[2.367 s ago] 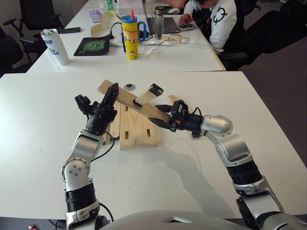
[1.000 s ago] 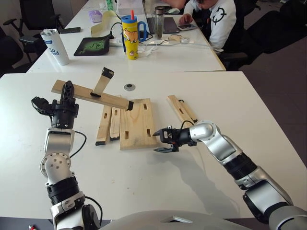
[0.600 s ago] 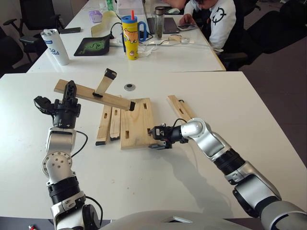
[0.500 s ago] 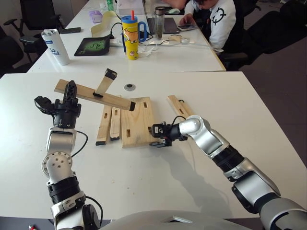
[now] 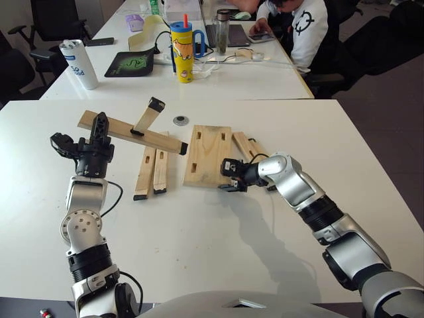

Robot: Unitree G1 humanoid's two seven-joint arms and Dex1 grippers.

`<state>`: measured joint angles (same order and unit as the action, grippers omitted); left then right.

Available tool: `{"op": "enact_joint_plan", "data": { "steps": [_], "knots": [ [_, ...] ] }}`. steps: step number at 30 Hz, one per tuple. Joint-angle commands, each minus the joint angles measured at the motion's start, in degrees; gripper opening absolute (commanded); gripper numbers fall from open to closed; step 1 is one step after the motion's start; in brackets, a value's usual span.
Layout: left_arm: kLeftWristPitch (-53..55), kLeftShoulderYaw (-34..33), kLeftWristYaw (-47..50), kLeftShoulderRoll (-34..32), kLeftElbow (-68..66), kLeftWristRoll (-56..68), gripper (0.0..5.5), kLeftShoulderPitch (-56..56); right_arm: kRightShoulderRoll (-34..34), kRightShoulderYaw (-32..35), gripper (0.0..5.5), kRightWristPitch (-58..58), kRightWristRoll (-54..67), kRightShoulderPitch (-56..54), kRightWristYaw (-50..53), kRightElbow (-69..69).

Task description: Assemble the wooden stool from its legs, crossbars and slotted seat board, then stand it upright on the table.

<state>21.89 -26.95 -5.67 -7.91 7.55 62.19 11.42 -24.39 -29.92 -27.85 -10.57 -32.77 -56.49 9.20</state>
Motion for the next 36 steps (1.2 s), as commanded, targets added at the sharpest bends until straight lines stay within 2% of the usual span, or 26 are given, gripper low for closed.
{"op": "enact_joint_plan", "data": {
  "steps": [1, 5, 6, 10, 21, 26, 31, 36],
  "knots": [
    [0.81, 4.31, -0.67, -0.48, 0.05, -5.02, 1.04, 0.65, 1.01, -1.04, 2.64, -1.73, 0.28, 4.37, 1.1, -0.8],
    [2.23, 7.69, -0.98, -1.32, 0.5, -9.25, 1.04, 0.43, 2.1, -0.32, 2.64, -3.24, 0.73, 4.04, 2.25, -1.92],
    [2.39, 7.98, -1.1, -1.42, 0.79, -9.87, 1.04, 0.35, 2.13, -0.26, 2.97, -3.45, 0.68, 4.04, 2.47, -2.02],
    [2.69, 7.95, -1.01, -2.1, 1.04, -11.98, 1.04, 0.24, 2.44, 0.09, 3.64, -4.34, 0.6, 4.44, 3.62, -2.5],
    [2.95, 6.95, -1.26, -3.19, 2.08, -13.71, 1.04, 0.83, 2.12, 0.69, 3.66, -5.53, 1.33, 5.47, 4.61, -3.41],
    [3.88, 10.33, 0.67, -3.15, 3.06, -18.69, 1.04, -0.5, 1.99, 0.67, 3.66, -5.91, 1.61, 5.58, 5.06, -3.74],
    [4.99, 15.27, 7.86, -2.33, 6.47, -27.67, 1.04, -1.57, 1.88, 0.65, 3.66, -6.66, 1.85, 5.95, 5.65, -4.36],
    [8.27, 17.11, 15.12, -0.52, 11.81, -31.01, 1.04, -2.75, 1.71, 0.63, 3.66, -7.59, 2.02, 6.94, 6.21, -5.6]
  ]
}}
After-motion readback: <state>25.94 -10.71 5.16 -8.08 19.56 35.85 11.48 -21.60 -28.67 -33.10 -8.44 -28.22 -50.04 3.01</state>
